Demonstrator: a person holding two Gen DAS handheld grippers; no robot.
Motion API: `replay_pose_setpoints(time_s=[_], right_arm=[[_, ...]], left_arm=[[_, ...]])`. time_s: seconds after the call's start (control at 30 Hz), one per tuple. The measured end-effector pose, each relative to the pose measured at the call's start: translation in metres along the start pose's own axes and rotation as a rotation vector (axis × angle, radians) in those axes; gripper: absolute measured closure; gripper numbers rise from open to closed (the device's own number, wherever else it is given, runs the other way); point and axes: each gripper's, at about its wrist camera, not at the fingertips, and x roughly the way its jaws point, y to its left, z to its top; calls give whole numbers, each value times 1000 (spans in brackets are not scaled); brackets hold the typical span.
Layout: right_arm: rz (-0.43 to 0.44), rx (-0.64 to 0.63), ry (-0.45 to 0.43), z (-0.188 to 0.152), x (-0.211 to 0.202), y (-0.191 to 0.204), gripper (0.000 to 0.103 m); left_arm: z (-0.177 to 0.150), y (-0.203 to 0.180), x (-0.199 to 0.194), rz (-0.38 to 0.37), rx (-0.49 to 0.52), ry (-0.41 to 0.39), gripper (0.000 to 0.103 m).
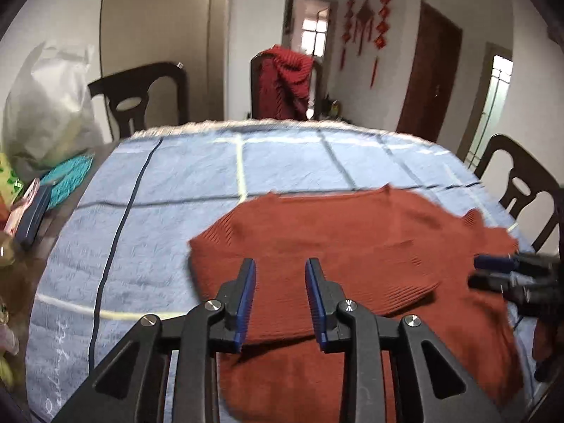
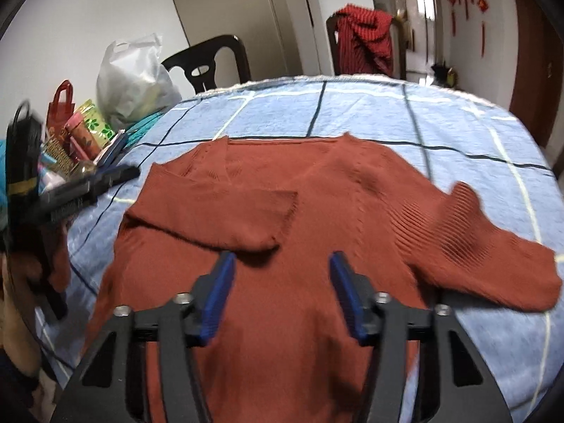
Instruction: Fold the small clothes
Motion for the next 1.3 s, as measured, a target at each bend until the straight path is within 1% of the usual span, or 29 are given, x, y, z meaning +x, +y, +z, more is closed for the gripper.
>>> replay_pose_setpoints(time_s=[0.1, 0.17, 0.23, 0.27, 0.3, 0.33, 0.37, 0.53, 0.6, 0.63, 0.7, 0.77, 0.8, 0.9, 1.0, 1.03, 1.13, 1.23, 1.3], right_arm=[[33, 42, 63, 15, 30, -2, 58], [43, 41, 92, 20, 47, -1, 59], [52, 44, 134, 23, 66, -1, 65], [53, 50, 147, 23, 72, -2, 74], [44, 42, 132, 24, 72, -2, 84], [43, 36, 138, 26, 72, -1, 91], [66, 44, 135, 28, 71, -1, 98], [100, 41, 54, 45, 53, -6, 98], [93, 47, 35, 49, 52, -10, 98], [82, 52, 35, 49, 55, -14, 98], [80, 81, 82, 46, 69, -22, 98], [81, 94, 111, 40, 76, -29, 97], [92, 96, 110, 40, 76, -28, 96], [112, 99, 70, 37, 60, -25, 94], [97, 57, 28, 35, 46, -15, 89], [84, 38, 34, 33, 48, -12, 87], [64, 19, 102, 27, 67, -12, 87], [69, 30, 59, 26, 60, -16, 87], [83, 23, 4, 25, 48, -16, 87]], left_arm=[[-8, 13, 7, 9, -27, 19, 72], [-13, 20, 11, 11, -41, 35, 72], [-17, 24, 17, 7, -51, 61, 72], [-19, 26, 20, 8, -51, 73, 72], [-21, 26, 20, 8, -47, 79, 72], [-22, 25, 21, 6, -41, 81, 72], [-21, 24, 22, 3, -36, 80, 72], [-12, 20, 21, -12, -28, 56, 72], [-9, 17, 23, -19, -24, 54, 72], [-9, 16, 26, -28, -21, 66, 72], [-9, 15, 34, -36, -16, 97, 72], [-12, 14, 39, -19, -13, 112, 72], [-13, 14, 39, -18, -13, 112, 72], [-16, 13, 31, -16, -23, 98, 72], [-17, 9, 26, 2, -23, 78, 72], [-18, 7, 27, 13, -22, 81, 72], [-21, 2, 32, 44, -21, 103, 72], [-22, -4, 19, 58, -6, 74, 72], [-22, -8, 10, 75, 3, 51, 72]])
